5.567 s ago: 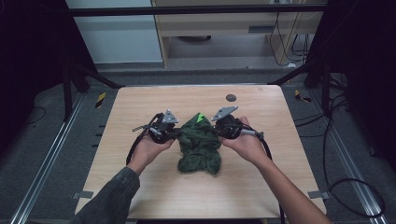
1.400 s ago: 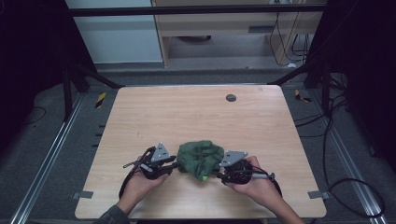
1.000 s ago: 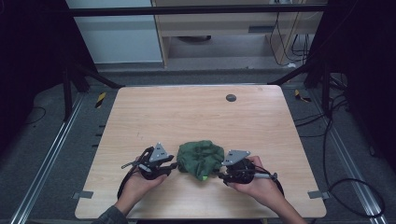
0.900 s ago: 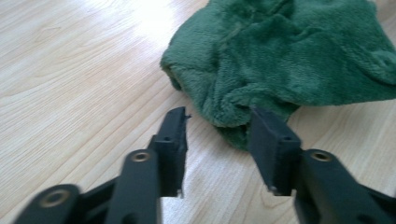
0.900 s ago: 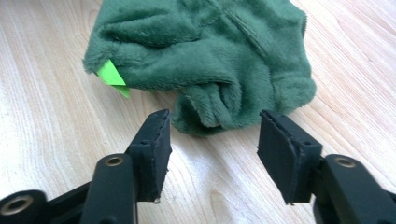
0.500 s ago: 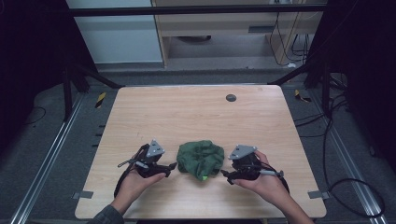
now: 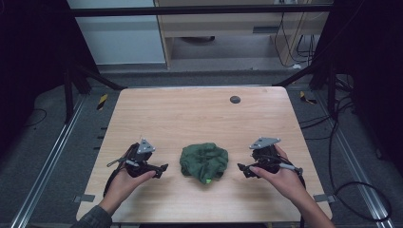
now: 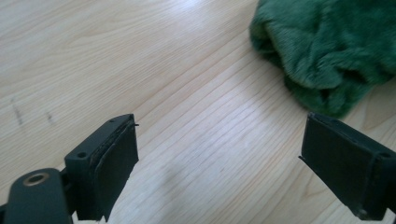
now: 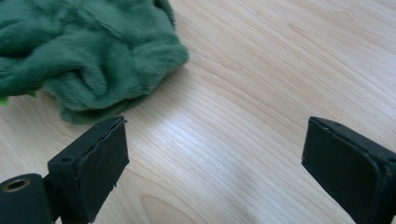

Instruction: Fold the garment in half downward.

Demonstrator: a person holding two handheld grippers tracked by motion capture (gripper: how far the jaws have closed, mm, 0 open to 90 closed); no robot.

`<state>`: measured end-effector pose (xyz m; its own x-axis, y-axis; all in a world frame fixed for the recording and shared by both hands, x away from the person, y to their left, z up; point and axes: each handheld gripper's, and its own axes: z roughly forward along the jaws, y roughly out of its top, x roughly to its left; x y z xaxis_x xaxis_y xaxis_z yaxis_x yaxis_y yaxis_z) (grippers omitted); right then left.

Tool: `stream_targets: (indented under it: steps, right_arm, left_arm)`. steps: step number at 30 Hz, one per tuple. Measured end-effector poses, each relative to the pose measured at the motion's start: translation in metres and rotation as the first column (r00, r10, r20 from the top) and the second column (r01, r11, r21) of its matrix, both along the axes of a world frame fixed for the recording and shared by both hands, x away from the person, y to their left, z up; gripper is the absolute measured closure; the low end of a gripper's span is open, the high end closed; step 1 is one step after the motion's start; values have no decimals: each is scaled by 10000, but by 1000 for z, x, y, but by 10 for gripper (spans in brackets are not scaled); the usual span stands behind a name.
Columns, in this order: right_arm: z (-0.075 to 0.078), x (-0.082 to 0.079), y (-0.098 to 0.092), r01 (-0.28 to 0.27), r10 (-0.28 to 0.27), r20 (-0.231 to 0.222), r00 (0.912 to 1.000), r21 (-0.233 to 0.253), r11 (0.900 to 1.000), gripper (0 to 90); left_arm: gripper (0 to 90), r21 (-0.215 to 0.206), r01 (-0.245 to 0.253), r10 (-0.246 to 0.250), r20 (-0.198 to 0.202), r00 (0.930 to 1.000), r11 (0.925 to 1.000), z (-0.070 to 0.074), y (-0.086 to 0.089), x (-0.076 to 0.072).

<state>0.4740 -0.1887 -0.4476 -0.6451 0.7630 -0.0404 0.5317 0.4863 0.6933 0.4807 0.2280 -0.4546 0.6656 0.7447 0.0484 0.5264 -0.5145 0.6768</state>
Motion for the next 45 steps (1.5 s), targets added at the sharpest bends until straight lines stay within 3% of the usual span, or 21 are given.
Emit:
stream_targets:
  steps: [10, 18, 24, 29, 33, 37, 45]
  right_arm:
    - [0, 6, -18, 293, -295, -167, 9994, -120, 9995, 73]
    - [-4, 19, -32, 551, -559, -312, 9979, -246, 9982, 77]
    - [-10, 35, -40, 1150, -1139, -485, 9923, 207, 9931, 86]
    - [-16, 46, -44, 1719, -1722, -215, 9848, -150, 9850, 97]
    - [-24, 56, -47, 2085, -2091, -320, 9774, -187, 9778, 97]
    - [-31, 63, -47, 2261, -2267, -599, 9721, -161, 9740, 97]
    - [-42, 79, -45, 2599, -2609, -612, 9634, -236, 9653, 99]
  left_arm:
    - [92, 119, -321, 323, -221, 9992, 9994, -2, 20, 2]
    - [80, 357, -223, 234, -315, 9992, 9991, -4, 29, 9]
    - [66, 302, -346, 355, -318, 9989, 9989, -2, 36, 15]
    - [65, 186, -612, 618, -297, 9976, 9980, -7, 43, 25]
    - [66, 139, -1034, 1039, -379, 9939, 9945, -15, 50, 36]
    - [70, 511, -1389, 1409, -358, 9894, 9890, -22, 55, 44]
    - [70, 340, -2092, 2090, 113, 9779, 9773, -29, 67, 59]
